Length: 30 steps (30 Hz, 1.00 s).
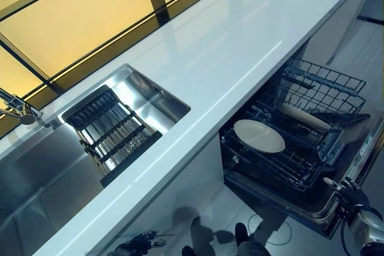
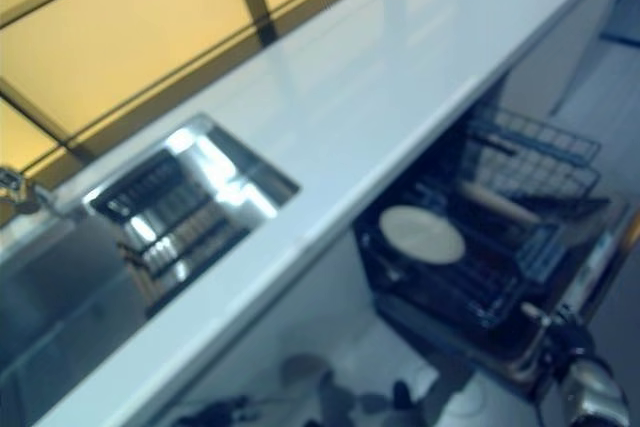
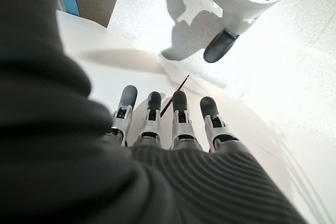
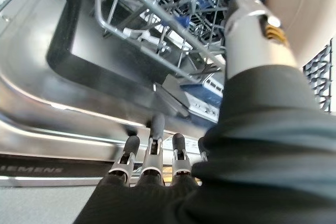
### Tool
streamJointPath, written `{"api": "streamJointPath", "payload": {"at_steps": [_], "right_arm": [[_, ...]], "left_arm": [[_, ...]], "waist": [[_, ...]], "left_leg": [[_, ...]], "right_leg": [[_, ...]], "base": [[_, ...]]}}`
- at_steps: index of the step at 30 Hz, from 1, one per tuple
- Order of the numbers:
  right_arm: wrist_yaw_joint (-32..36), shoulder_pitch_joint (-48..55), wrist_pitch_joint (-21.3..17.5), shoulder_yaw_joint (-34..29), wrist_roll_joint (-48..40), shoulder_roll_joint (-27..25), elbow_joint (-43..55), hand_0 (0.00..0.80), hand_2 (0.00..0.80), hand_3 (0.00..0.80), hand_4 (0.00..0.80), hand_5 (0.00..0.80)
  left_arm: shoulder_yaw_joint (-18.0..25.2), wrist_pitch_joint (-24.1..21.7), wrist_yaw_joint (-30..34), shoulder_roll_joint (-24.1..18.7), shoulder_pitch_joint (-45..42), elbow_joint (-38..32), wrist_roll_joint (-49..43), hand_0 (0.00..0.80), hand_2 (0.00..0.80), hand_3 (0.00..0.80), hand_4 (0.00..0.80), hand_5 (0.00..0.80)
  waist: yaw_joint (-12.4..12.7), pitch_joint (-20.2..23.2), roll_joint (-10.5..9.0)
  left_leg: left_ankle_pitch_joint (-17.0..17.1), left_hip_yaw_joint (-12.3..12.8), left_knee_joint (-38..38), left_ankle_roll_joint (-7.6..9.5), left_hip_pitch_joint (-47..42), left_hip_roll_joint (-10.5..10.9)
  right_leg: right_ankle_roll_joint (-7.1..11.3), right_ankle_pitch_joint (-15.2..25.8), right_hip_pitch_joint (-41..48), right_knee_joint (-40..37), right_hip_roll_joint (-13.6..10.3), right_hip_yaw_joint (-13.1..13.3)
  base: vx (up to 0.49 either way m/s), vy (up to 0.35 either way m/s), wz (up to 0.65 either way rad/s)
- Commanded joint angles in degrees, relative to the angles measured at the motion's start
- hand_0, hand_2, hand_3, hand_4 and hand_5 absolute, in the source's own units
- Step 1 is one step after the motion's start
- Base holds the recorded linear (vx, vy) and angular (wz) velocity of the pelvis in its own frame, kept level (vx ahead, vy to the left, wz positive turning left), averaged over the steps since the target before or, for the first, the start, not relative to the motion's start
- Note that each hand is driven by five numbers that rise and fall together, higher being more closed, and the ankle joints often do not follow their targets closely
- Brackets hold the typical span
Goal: Take plates into dishwasher
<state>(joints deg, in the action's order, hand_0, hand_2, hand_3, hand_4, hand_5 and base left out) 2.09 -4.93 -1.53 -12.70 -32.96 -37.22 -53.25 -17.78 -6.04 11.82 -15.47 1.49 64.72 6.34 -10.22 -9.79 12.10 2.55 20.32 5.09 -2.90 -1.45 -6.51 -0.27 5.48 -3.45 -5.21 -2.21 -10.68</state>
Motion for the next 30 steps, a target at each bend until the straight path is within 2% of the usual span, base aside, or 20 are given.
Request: {"api": "streamJointPath", "payload": {"at_steps": [1,6,11,13,15,20,26,30], "right_arm": [[1.6,-5.8,-0.5,3.1,-1.6,3.5,-5.9,0.000,0.000,0.000,0.000,0.000],[-2.1,-6.0,-4.5,3.1,-1.5,3.6,-5.4,0.000,0.000,0.000,0.000,0.000],[-15.9,-3.5,-13.5,-0.5,0.1,2.9,6.4,0.000,0.000,0.000,0.000,0.000],[-19.1,-2.2,-15.7,-2.0,1.8,3.2,7.9,0.000,0.000,0.000,0.000,0.000],[-21.0,-1.0,-15.7,-4.4,2.9,2.5,7.9,0.000,0.000,0.000,0.000,0.000],[-20.5,0.3,-13.4,-6.9,1.4,1.3,5.0,0.000,0.000,0.000,0.000,0.000],[-20.6,1.0,-12.4,-7.4,1.1,1.7,2.4,0.000,0.000,0.000,0.000,0.000],[-23.2,0.9,-11.5,-7.5,1.1,1.8,0.4,0.000,0.000,0.000,0.000,0.000]], "left_arm": [[1.1,-1.9,-0.4,-3.2,7.5,0.9,2.1,0.000,0.000,0.000,0.000,0.000],[1.5,-1.7,-0.5,-3.2,7.8,0.0,2.5,0.000,0.000,0.000,0.000,0.000],[2.4,-1.5,-1.6,-2.8,6.6,-0.9,3.9,0.000,0.000,0.000,0.000,0.000],[2.6,-1.5,-1.5,-2.6,6.4,-0.7,4.4,0.000,0.000,0.000,0.000,0.000],[2.5,-1.0,-1.6,-2.5,6.5,-0.9,4.9,0.000,0.000,0.000,0.000,0.000],[2.0,-1.5,-1.5,-2.4,6.6,-0.3,4.9,0.000,0.000,0.000,0.000,0.000],[1.8,-1.5,-1.8,-2.5,7.0,-0.1,5.1,0.000,0.000,0.000,0.000,0.000],[2.2,-1.3,-2.0,-2.6,7.1,0.1,5.0,0.000,0.000,0.000,0.000,0.000]], "waist": [[0.8,-2.7,-3.92],[0.6,-3.6,-3.80],[-1.1,-4.3,-4.29],[-1.6,-4.3,-4.37],[-2.1,-4.3,-4.57],[-2.4,-3.9,-5.41],[-2.5,-3.7,-5.69],[-2.4,-3.9,-5.37]], "left_leg": [[-2.7,1.2,-0.1,1.46,-0.9,2.1],[-2.5,1.0,-0.1,1.33,-0.3,2.2],[-2.5,1.8,-0.1,1.11,-0.1,2.1],[-2.5,2.1,-0.1,1.10,0.0,2.1],[-2.6,2.5,-0.1,1.11,-0.1,2.1],[-2.7,3.1,-0.1,0.99,-0.2,1.9],[-2.7,3.6,-0.1,0.83,-0.3,1.6],[-2.6,3.7,-0.1,0.69,-0.1,1.6]], "right_leg": [[-0.01,-7.0,1.8,1.3,-0.8,-1.1],[-0.03,-6.8,1.2,1.3,-0.8,-0.8],[0.20,-6.6,0.6,1.6,-0.5,0.2],[0.31,-6.5,0.4,1.6,-0.4,0.6],[0.51,-6.4,0.5,1.5,-0.3,0.9],[0.47,-6.1,0.9,0.8,-0.2,1.4],[0.52,-5.8,1.0,0.5,-0.1,1.6],[0.58,-5.7,0.8,0.4,-0.2,1.8]], "base": [[-0.020,0.009,0.03],[0.000,0.000,0.00],[-0.010,0.035,0.00],[-0.008,0.049,-0.01],[-0.005,0.047,-0.01],[-0.001,0.007,0.00],[0.000,-0.004,-0.04],[0.000,0.000,0.00]]}}
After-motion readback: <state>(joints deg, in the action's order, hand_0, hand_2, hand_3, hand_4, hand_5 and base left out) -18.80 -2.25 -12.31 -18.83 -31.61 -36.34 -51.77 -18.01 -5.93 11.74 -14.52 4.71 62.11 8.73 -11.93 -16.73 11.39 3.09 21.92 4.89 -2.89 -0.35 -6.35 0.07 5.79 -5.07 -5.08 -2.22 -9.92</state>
